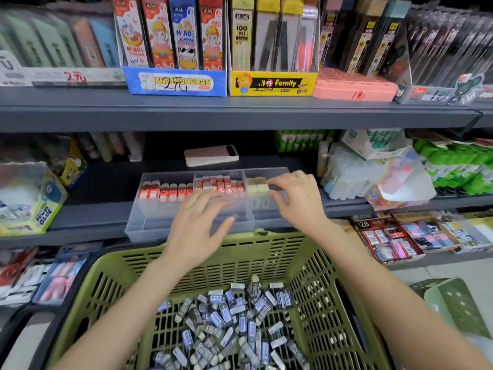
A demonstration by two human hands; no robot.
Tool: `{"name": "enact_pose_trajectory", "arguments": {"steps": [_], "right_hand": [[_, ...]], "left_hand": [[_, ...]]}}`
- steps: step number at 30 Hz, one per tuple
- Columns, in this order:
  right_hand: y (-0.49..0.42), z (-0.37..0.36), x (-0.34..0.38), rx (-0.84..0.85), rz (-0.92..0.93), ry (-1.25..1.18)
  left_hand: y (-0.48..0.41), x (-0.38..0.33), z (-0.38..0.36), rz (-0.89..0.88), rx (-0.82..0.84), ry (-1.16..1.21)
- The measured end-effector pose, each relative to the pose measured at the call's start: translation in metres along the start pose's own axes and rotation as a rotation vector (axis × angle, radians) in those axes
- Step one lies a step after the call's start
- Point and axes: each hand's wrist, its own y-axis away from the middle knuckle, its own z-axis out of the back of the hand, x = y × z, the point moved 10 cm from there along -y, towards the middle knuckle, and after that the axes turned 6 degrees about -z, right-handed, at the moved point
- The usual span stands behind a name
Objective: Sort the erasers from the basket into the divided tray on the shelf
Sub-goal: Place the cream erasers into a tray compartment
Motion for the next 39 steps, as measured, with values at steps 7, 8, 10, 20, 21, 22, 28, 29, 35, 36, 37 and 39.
{"name": "enact_pose_trajectory", "arguments": {"steps": [7,8,10,20,21,22,28,29,35,36,37,39], "right_hand": [[0.118,-0.045,0.010,0.506,-0.159,-0.348],[0.139,-0.069,0.008,0.691,-0.214,-0.346],[0.178,-0.105,0.002,0.955,-0.289,-0.314],[0.291,-0.179,0.000,1.351,-0.055,0.299],[0.297,-0.180,-0.007,1.365,-0.071,0.320],[0.302,-0.180,-0.013,1.372,-0.106,0.311],[0.316,-0.181,-0.021,1.329,-0.161,0.380],[0.320,-0.182,-0.022,1.353,-0.163,0.369],[0.328,-0.182,-0.020,1.405,-0.183,0.197],[0.326,-0.182,-0.016,1.377,-0.154,0.209],[0.323,-0.183,-0.012,1.341,-0.116,0.217],[0.310,-0.180,-0.001,1.265,-0.085,0.175]], "left_hand": [[0.073,0.004,0.018,0.027,-0.025,0.001],[0.082,0.004,0.015,0.033,0.007,0.007],[0.099,0.002,0.006,0.034,0.076,0.040],[0.157,0.006,-0.024,0.117,0.244,0.137],[0.160,0.005,-0.027,0.114,0.257,0.136],[0.162,0.003,-0.030,0.105,0.273,0.134],[0.166,-0.015,-0.062,0.078,0.363,0.183],[0.169,-0.018,-0.069,0.079,0.386,0.197],[0.185,-0.029,-0.111,0.049,0.565,0.245],[0.187,-0.031,-0.116,0.054,0.587,0.260],[0.190,-0.032,-0.120,0.069,0.601,0.286],[0.193,-0.035,-0.128,0.145,0.611,0.391]]}}
